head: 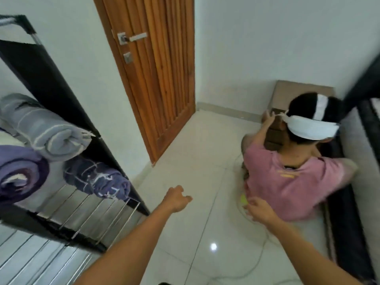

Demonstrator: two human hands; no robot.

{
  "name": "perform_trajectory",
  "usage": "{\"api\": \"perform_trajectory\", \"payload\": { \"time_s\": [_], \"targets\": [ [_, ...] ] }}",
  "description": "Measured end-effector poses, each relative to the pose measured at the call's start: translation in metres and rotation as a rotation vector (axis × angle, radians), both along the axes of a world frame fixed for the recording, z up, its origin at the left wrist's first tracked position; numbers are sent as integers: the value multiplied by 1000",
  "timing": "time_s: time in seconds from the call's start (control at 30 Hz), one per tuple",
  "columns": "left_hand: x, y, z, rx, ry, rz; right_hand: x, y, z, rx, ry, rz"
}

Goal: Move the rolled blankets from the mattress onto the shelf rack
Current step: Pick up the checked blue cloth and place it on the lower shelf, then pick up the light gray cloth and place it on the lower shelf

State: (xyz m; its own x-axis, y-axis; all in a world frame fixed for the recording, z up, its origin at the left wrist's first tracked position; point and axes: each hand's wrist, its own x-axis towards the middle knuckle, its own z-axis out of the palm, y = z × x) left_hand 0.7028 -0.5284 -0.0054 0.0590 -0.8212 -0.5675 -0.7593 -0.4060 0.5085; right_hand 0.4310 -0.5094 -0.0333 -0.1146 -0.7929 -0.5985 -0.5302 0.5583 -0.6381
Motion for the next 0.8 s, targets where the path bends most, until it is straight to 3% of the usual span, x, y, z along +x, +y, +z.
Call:
{"api": "perform_trajectory", "payload": {
  "time_s": [0.13,0.33,0.5,0.8],
  "targets": [
    [-98,20,4,56,60,-281,-74,104,5,30,-217,-479],
    [-238,86,1,71,210,-633,-131,250,1,-80,-323,-1016],
    [-333,195,-5,224,299,-902,-185,373,20,-229,-366,-1480],
    [-462,325,17,311,285,-1200,-242,525,13,-421,-553,-1906]
  ]
}}
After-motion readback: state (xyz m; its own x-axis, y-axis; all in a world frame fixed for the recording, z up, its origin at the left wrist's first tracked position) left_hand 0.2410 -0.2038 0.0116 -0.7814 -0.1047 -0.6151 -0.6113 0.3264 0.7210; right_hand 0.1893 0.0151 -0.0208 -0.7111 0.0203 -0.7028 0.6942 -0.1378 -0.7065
